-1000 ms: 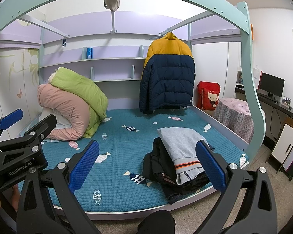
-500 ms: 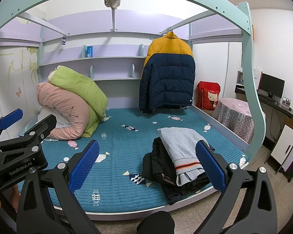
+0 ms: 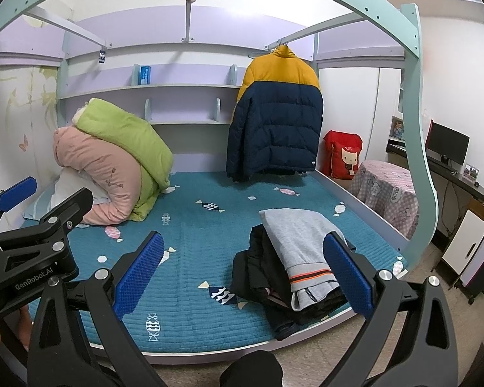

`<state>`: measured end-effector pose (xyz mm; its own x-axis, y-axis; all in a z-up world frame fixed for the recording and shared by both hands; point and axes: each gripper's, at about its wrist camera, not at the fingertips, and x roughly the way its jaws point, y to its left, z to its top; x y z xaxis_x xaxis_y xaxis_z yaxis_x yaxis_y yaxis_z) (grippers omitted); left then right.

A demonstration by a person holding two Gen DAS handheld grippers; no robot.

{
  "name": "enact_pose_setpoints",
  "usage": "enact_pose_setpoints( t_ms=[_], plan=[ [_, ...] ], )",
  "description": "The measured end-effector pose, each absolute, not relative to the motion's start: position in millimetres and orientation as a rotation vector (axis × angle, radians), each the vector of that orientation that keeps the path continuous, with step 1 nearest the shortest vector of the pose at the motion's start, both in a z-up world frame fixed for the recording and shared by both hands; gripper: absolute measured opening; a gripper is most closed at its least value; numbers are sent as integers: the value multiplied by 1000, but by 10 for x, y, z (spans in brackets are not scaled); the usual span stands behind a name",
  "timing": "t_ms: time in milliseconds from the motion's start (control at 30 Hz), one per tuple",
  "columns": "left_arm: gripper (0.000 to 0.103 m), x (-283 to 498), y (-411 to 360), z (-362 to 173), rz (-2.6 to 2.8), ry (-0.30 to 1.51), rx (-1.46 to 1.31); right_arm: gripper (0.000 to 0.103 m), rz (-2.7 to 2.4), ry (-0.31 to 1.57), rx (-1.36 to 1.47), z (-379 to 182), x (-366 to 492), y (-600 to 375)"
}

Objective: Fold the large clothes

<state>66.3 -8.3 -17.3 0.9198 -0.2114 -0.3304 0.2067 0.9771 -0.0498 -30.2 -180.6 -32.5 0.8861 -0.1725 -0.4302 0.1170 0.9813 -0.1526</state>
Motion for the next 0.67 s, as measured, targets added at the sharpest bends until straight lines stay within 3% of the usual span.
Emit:
enact_pose_setpoints(
  t_ms=[433, 667],
  plan=[
    [98, 1197, 327, -422, -213, 421, -83, 96, -105, 533, -160, -461, 290, -1571],
    [98, 1568, 1146, -984, -109, 560, -219, 96, 59, 643, -182, -897, 854, -952]
  ],
)
